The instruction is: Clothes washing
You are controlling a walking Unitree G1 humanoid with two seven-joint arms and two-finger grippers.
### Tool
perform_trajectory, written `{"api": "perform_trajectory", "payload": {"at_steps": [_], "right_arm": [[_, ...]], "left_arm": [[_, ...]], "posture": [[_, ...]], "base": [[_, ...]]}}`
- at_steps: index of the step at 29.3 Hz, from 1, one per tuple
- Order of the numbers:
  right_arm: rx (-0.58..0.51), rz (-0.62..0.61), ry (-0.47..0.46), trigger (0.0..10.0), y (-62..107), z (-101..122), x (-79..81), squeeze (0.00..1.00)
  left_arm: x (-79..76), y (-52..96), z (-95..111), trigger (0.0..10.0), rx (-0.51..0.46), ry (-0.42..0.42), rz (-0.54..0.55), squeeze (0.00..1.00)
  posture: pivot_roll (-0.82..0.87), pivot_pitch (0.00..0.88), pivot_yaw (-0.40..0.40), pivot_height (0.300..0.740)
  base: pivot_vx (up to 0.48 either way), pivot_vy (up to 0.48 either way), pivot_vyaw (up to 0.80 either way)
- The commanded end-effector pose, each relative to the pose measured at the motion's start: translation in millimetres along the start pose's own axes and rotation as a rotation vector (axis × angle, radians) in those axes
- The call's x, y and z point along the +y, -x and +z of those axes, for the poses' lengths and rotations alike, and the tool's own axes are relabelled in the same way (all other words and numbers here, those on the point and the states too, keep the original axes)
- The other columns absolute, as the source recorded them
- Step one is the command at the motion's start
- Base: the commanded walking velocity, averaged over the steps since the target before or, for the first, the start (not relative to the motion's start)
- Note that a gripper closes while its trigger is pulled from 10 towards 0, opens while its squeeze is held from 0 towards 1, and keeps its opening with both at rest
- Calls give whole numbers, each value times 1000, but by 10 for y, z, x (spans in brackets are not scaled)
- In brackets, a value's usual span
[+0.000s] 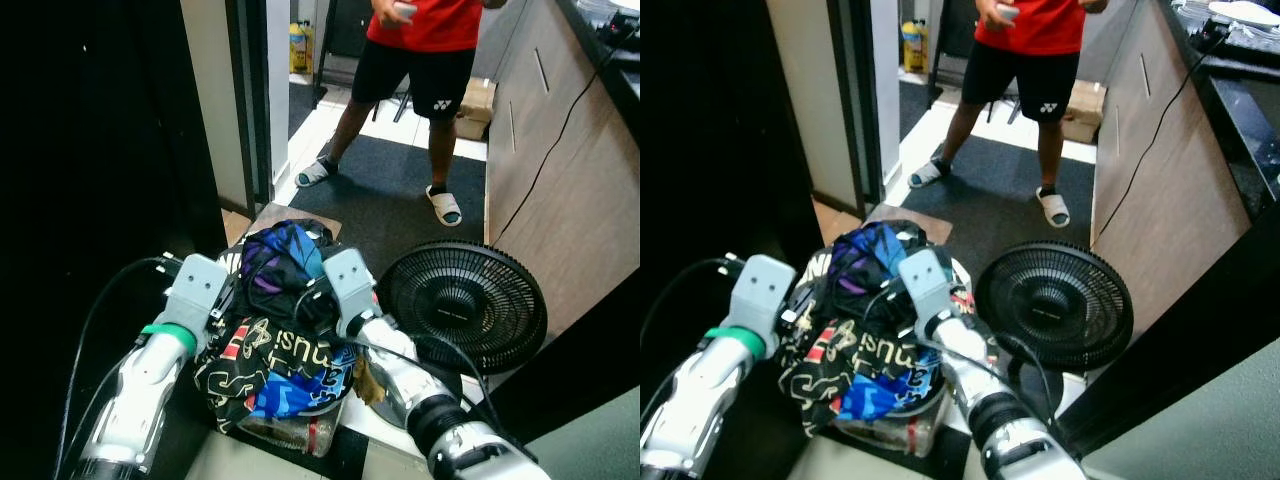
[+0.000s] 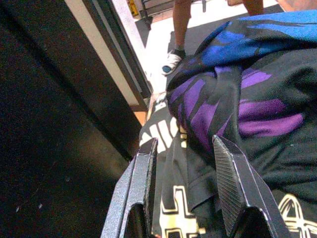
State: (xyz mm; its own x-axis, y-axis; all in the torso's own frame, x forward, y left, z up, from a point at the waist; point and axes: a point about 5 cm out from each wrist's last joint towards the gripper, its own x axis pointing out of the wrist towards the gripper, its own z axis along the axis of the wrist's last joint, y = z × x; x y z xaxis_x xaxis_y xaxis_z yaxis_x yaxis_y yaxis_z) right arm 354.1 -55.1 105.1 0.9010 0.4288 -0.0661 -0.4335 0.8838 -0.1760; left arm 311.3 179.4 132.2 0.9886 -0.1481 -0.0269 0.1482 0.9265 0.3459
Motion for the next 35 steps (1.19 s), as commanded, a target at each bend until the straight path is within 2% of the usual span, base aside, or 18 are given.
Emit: {"api": "perform_trajectory", "payload": {"at_steps": [1, 7, 8, 10, 11, 15, 16, 17, 18, 27, 35], "right_arm": [[47, -11, -43, 10000, 11, -80, -23, 1000], [66, -40, -70, 10000, -19, -67, -75, 1000], [74, -48, -70, 10000, -17, -78, -85, 706], [79, -54, -70, 10000, -15, -87, -90, 706], [89, -59, -78, 10000, -12, -104, -96, 0], [102, -62, -87, 10000, -6, -129, -94, 0], [116, -61, -105, 3686, 0, -156, -87, 0], [116, -61, -105, 3686, 0, -156, -87, 0], [130, -59, -123, 0, 12, -192, -74, 0], [142, -58, -156, 0, 47, -259, -63, 0], [87, -54, -172, 0, 52, -214, -83, 0]], "left_arm": [[-39, -3, -60, 10000, 32, -2, -12, 0], [-43, 6, -56, 10000, 41, -7, -19, 0], [-47, 22, -63, 10000, 46, -7, -20, 0], [-50, 32, -67, 10000, 49, -7, -20, 0], [-50, 44, -75, 10000, 54, -8, -18, 0], [-47, 61, -86, 10000, 59, -9, -16, 0], [-41, 79, -101, 10000, 66, -11, -13, 0], [-41, 79, -101, 10000, 66, -11, -13, 0], [-32, 99, -119, 10000, 73, -12, -8, 0], [-28, 116, -146, 10000, 86, -10, 5, 0], [-77, 85, -158, 10000, 92, 3, 5, 0]], "posture": [[206, 105, 42, 740], [216, 133, 55, 740], [223, 142, 57, 740], [223, 142, 57, 740], [230, 149, 59, 740], [235, 153, 60, 740], [240, 159, 61, 740], [240, 159, 61, 740], [243, 162, 60, 740], [234, 159, 55, 740], [212, 138, 48, 740]], "base": [[0, 0, 0], [0, 0, 0], [0, 0, 0], [0, 0, 0], [0, 0, 0], [0, 0, 0], [0, 0, 0], [0, 0, 0], [0, 0, 0], [0, 0, 0], [0, 0, 0]]}}
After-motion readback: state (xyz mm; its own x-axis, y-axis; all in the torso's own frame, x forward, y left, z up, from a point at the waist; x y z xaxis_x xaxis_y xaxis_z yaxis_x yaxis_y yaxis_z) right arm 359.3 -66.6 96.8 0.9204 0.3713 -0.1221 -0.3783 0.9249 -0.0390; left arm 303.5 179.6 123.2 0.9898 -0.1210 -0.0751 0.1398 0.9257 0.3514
